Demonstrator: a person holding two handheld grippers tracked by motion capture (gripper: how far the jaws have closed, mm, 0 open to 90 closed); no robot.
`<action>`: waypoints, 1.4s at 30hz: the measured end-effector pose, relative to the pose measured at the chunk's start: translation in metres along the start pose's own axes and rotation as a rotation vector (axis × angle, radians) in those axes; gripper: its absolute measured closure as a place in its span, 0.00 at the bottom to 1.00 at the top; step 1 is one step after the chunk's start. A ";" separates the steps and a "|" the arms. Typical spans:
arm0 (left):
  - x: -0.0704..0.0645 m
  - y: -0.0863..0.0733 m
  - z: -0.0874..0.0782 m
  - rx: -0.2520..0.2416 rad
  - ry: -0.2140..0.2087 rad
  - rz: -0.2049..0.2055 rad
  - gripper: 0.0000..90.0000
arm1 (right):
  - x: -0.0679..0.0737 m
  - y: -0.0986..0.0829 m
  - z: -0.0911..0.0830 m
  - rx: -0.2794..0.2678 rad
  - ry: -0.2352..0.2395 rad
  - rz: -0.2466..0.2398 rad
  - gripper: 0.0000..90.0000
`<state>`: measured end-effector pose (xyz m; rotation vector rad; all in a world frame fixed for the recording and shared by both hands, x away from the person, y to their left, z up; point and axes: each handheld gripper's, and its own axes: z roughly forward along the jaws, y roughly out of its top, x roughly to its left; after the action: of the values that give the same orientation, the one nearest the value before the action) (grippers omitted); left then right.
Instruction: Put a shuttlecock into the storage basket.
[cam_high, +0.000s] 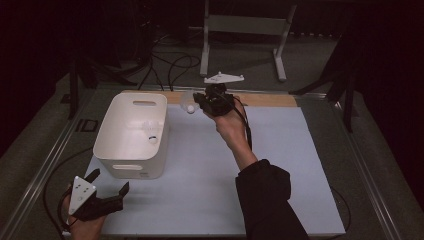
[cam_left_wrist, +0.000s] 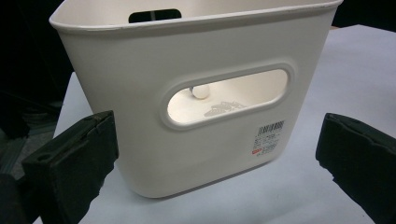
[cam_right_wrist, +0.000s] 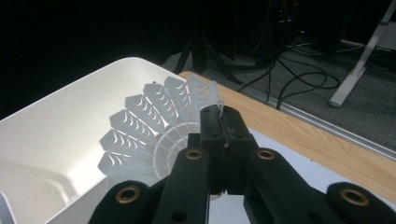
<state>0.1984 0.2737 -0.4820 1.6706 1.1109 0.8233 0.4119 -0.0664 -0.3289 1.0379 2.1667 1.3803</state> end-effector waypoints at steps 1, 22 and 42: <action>0.000 0.000 0.000 0.000 0.000 0.000 0.00 | 0.001 0.000 0.000 0.000 0.001 0.004 0.99; 0.000 0.000 0.000 -0.001 0.000 -0.001 0.00 | 0.014 0.006 0.003 -0.015 0.029 -0.010 0.99; 0.000 0.000 0.000 0.000 0.000 -0.001 0.00 | 0.024 0.010 0.003 -0.017 0.055 -0.029 0.99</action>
<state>0.1985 0.2738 -0.4820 1.6698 1.1112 0.8227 0.4016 -0.0445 -0.3197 0.9691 2.1960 1.4279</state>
